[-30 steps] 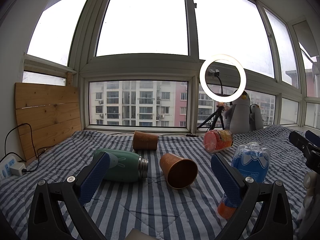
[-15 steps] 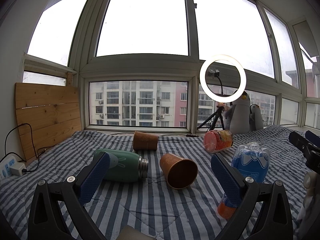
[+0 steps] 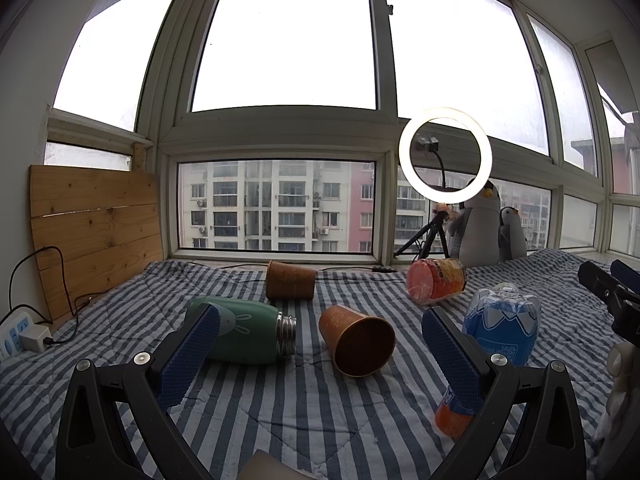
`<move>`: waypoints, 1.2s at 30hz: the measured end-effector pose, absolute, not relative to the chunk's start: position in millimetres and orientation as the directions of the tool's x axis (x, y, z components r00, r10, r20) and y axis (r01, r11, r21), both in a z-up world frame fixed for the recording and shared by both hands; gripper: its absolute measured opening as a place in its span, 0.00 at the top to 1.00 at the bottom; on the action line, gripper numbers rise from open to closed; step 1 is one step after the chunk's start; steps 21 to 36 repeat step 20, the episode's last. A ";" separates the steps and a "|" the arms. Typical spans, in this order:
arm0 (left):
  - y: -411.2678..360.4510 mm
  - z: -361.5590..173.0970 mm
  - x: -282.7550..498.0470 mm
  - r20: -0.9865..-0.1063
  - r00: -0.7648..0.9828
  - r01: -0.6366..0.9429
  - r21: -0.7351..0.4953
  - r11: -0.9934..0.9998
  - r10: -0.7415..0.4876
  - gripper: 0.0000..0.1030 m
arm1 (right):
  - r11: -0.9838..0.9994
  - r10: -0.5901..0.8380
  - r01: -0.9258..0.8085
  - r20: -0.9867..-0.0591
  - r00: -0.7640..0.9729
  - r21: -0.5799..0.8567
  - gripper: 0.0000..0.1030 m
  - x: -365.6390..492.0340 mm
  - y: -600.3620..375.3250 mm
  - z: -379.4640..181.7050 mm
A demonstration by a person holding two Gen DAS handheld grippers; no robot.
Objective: Flip cup upside down
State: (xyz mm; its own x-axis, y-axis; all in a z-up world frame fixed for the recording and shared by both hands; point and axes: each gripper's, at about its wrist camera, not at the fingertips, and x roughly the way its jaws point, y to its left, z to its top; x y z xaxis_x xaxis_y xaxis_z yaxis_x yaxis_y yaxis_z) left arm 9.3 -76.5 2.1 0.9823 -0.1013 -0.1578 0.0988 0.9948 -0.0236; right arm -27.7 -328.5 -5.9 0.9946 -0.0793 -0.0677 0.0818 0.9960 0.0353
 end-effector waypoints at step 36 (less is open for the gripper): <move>-76.9 1.3 11.2 -0.164 0.981 0.101 -0.027 0.995 -0.104 0.01 | 0.996 -0.078 0.081 -0.067 0.995 0.037 0.01 -28.1 -328.1 -5.8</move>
